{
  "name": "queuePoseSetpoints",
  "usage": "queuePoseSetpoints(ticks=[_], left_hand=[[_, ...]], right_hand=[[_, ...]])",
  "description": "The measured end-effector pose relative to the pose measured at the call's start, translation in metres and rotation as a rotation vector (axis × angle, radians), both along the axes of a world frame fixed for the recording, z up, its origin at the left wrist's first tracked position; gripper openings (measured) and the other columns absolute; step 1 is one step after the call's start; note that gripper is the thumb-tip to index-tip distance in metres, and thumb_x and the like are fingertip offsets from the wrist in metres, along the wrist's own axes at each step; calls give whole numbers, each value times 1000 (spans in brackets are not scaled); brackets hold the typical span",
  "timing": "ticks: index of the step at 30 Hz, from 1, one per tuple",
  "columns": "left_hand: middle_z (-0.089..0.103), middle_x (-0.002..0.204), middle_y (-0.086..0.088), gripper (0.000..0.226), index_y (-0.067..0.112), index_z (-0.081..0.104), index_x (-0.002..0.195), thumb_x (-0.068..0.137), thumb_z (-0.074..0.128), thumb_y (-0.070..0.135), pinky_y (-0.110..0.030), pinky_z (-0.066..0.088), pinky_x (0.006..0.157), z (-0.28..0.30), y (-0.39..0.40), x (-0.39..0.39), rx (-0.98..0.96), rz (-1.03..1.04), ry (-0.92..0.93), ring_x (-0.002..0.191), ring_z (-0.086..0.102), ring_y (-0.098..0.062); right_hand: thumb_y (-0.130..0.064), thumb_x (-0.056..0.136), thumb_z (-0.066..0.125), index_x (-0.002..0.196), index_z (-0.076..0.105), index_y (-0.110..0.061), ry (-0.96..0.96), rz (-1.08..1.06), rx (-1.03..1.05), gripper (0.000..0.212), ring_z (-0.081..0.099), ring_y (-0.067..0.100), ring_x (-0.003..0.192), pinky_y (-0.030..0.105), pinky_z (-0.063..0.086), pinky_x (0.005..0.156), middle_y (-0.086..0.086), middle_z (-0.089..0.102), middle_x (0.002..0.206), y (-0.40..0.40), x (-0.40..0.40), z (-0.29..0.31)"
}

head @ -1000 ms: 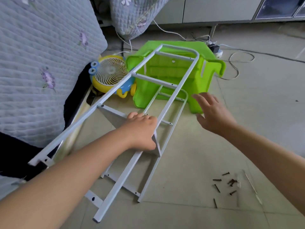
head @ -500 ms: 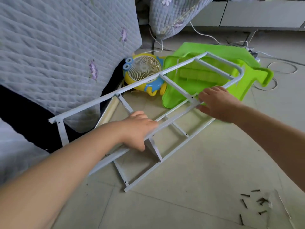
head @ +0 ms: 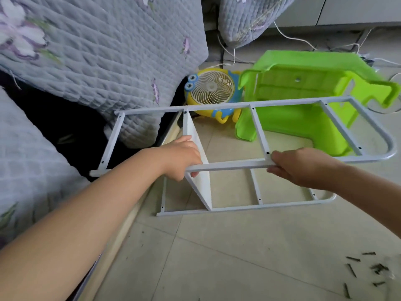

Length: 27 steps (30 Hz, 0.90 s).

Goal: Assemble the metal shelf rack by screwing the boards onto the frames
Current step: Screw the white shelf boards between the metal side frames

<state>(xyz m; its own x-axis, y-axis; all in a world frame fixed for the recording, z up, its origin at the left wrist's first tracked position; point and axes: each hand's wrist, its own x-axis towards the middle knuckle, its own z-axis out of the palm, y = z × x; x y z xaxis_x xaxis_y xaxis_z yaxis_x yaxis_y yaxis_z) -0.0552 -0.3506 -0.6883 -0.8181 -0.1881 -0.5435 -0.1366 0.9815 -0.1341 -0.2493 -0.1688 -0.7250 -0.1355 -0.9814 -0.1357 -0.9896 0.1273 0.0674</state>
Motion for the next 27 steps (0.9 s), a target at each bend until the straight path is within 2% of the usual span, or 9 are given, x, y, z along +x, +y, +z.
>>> queuePoseSetpoints(ticks=[6, 12, 16, 18, 19, 21, 23, 24, 27], left_hand=[[25, 150, 3, 50, 23, 45, 133, 86, 49, 6, -35, -10, 115, -7, 9, -17, -199, -72, -14, 144, -2, -16], [15, 154, 2, 45, 27, 46, 131, 91, 45, 6, -40, -8, 115, -13, 27, -29, -236, -100, 48, 144, -10, -18], [15, 154, 2, 42, 23, 48, 128, 91, 43, 4, -41, -9, 115, -18, 34, -31, -295, -131, 57, 144, -11, -18], [23, 152, -3, 40, 18, 55, 122, 86, 49, 1, -44, -4, 115, -22, 40, -30, -303, -106, 95, 145, -2, -22], [36, 146, -9, 37, 14, 63, 111, 78, 59, 0, -48, 5, 115, -24, 42, -29, -308, -139, 183, 144, 12, -27], [65, 113, -17, 36, 9, 71, 72, 41, 79, -6, -57, 35, 98, -27, 46, -25, -339, -149, 361, 122, 51, -35], [70, 91, -16, 41, 9, 62, 50, 18, 76, -13, -58, 47, 79, -30, 51, -23, -316, -124, 478, 102, 65, -36], [70, 88, -16, 40, 9, 59, 47, 18, 73, -15, -57, 49, 76, -32, 56, -24, -290, -96, 495, 99, 65, -36], [70, 80, -14, 18, 7, 54, 42, 38, 56, -10, -55, 51, 72, -39, 75, -29, -275, -107, 578, 97, 67, -35]], right_hand=[[-44, 97, 27, 93, 33, -17, -149, -154, 85, 28, 57, 32, 95, 29, 30, 63, 10, 61, 103, 25, 9, -12], [-37, 99, 30, 89, 25, -20, -314, -211, 186, 20, 56, 30, 94, 27, 29, 64, 10, 61, 105, 53, 15, -22], [-32, 100, 29, 107, 37, -16, -386, -214, 233, 19, 55, 30, 98, 26, 29, 65, 13, 59, 110, 63, 15, -29], [-31, 100, 29, 117, 37, -11, -396, -202, 267, 27, 55, 29, 99, 26, 28, 66, 13, 58, 112, 65, 12, -32], [-31, 100, 29, 119, 37, -11, -403, -190, 273, 28, 55, 29, 100, 25, 28, 65, 13, 58, 112, 66, 10, -33], [-31, 100, 31, 119, 37, -13, -420, -156, 291, 27, 55, 29, 99, 24, 27, 65, 11, 58, 112, 67, 6, -35], [-31, 99, 33, 109, 41, -19, -468, -108, 328, 18, 54, 24, 85, 23, 26, 65, 6, 59, 103, 68, 0, -36], [-31, 99, 33, 96, 41, -25, -497, -86, 348, 11, 49, 17, 72, 23, 25, 63, 0, 56, 90, 68, -3, -35], [-32, 99, 33, 67, 23, -29, -516, -27, 423, 34, 33, 3, 55, 24, 24, 56, -11, 35, 67, 73, -16, -44]])
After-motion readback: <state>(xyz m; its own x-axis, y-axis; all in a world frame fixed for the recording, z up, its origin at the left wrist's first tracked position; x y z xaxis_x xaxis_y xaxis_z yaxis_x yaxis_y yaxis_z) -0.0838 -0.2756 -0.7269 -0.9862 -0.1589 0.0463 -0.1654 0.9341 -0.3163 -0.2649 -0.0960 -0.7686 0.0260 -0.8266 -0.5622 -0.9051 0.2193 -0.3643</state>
